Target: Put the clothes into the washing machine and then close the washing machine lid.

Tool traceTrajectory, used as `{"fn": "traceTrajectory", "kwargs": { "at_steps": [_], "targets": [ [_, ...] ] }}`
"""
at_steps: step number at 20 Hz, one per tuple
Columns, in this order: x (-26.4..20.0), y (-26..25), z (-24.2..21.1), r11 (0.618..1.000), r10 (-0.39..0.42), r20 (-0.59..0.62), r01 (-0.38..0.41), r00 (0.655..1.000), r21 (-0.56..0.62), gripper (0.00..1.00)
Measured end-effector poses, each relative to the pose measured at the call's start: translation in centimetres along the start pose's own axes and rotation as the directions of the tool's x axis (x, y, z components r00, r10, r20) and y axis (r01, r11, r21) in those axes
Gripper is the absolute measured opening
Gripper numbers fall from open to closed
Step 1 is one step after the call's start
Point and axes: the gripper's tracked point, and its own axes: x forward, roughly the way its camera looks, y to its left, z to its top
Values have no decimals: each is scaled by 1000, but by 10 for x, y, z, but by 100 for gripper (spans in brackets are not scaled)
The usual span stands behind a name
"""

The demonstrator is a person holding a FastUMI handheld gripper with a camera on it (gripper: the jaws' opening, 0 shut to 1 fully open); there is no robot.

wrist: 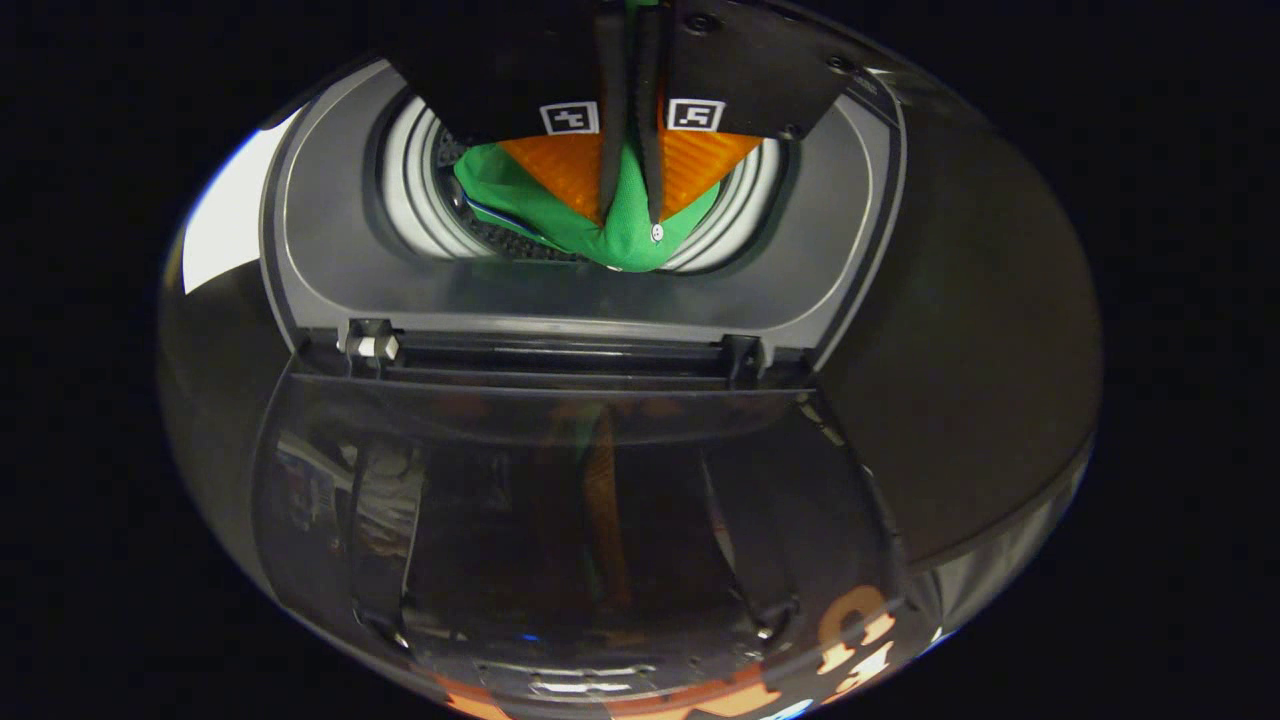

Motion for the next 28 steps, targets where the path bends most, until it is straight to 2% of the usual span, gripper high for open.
{"fn": "traceTrajectory", "kwargs": {
  "at_steps": [6,11,15,20,28],
  "targets": [
    [19,-12,-3,998,-60,-39,61,997,20,12],
    [22,-16,-14,995,-86,-71,89,994,38,18],
    [14,-24,-12,991,-129,-47,129,991,14,54],
    [-2,-19,-6,991,-130,-4,130,991,17,100],
    [-85,-4,37,994,-113,188,109,976,32,100]
  ]
}}
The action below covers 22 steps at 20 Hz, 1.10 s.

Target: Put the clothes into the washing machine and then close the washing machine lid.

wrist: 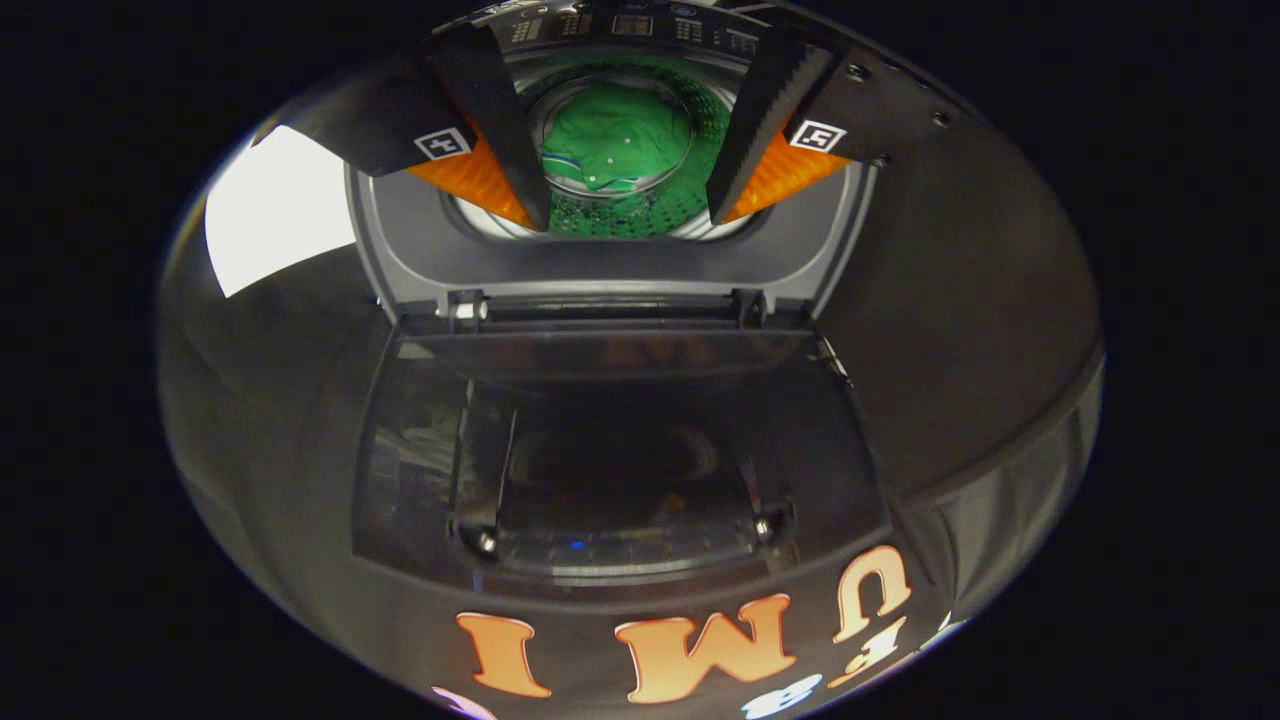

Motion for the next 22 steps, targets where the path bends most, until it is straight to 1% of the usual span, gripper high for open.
{"fn": "traceTrajectory", "kwargs": {
  "at_steps": [3,5,8,10,11,14,16,18,22],
  "targets": [
    [-34,-1,48,999,4,105,-7,994,31,99],
    [-55,-5,90,999,2,189,-11,982,50,99],
    [-78,-11,164,999,-8,322,-8,947,49,99],
    [-84,-9,209,999,-3,381,-9,925,32,99],
    [-83,-4,229,999,10,402,-22,915,27,99],
    [-71,6,278,999,26,428,-43,903,30,99],
    [-51,7,295,999,15,419,-31,908,31,99],
    [-27,9,299,1000,11,383,-19,924,17,99],
    [30,15,289,1000,11,285,-12,958,4,99]
  ]
}}
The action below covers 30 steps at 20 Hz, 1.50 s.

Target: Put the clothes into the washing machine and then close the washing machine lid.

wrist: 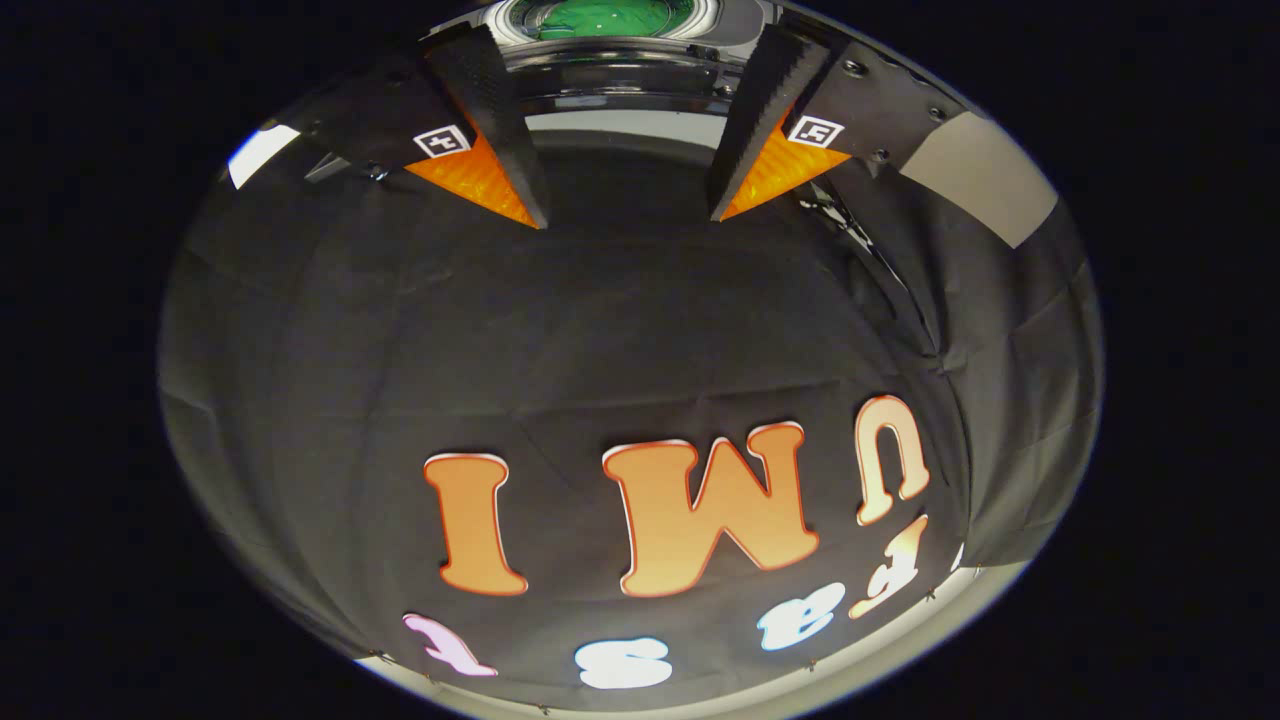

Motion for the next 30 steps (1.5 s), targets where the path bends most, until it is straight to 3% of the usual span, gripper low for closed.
{"fn": "traceTrajectory", "kwargs": {
  "at_steps": [4,10,20,30],
  "targets": [
    [41,-8,-26,999,-37,-77,37,996,-10,99],
    [43,-11,-29,998,-39,-84,35,996,-55,99],
    [-17,1,-46,995,22,-7,-23,1000,-96,99],
    [-70,0,-87,995,11,-14,-12,1000,-101,99]
  ]
}}
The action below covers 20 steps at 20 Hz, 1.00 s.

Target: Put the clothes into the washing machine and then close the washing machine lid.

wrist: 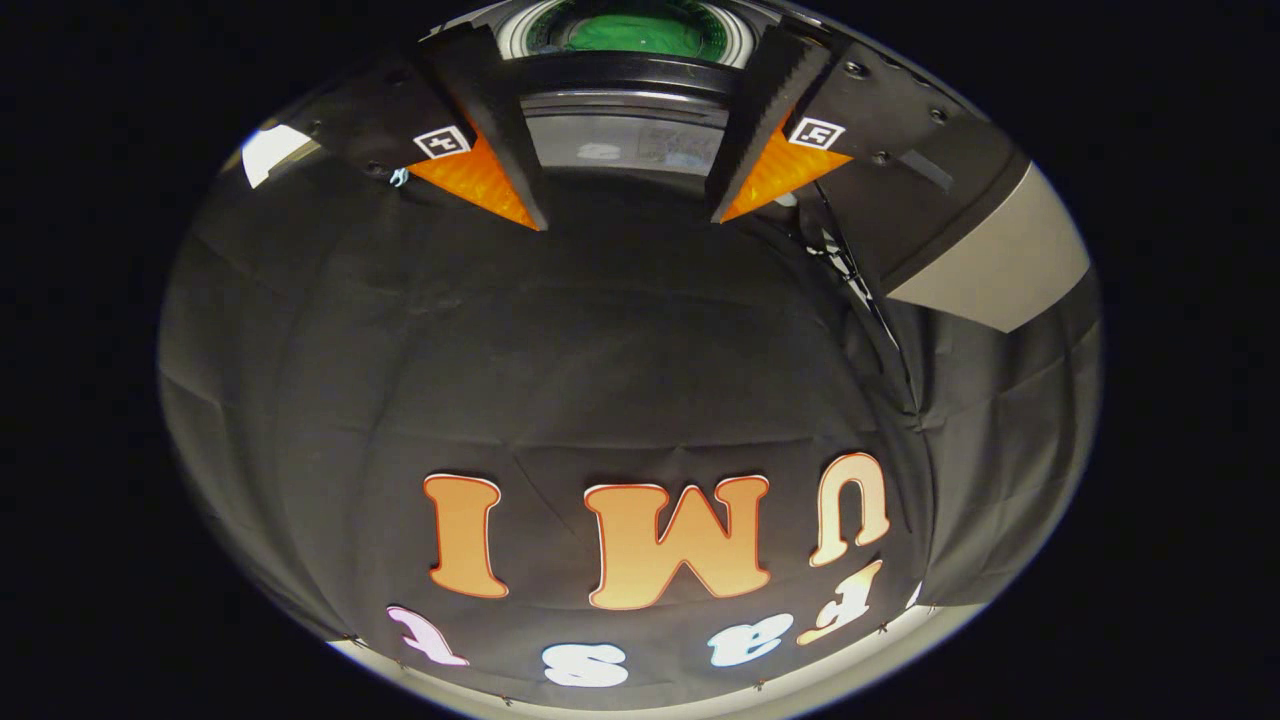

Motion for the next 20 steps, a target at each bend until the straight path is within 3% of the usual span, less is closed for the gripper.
{"fn": "traceTrajectory", "kwargs": {
  "at_steps": [12,16,20],
  "targets": [
    [-45,-6,-99,996,3,-148,9,989,84,100],
    [-53,-9,-92,996,-5,-124,17,992,92,99],
    [-75,-11,-57,995,-5,-41,9,999,100,99]
  ]
}}
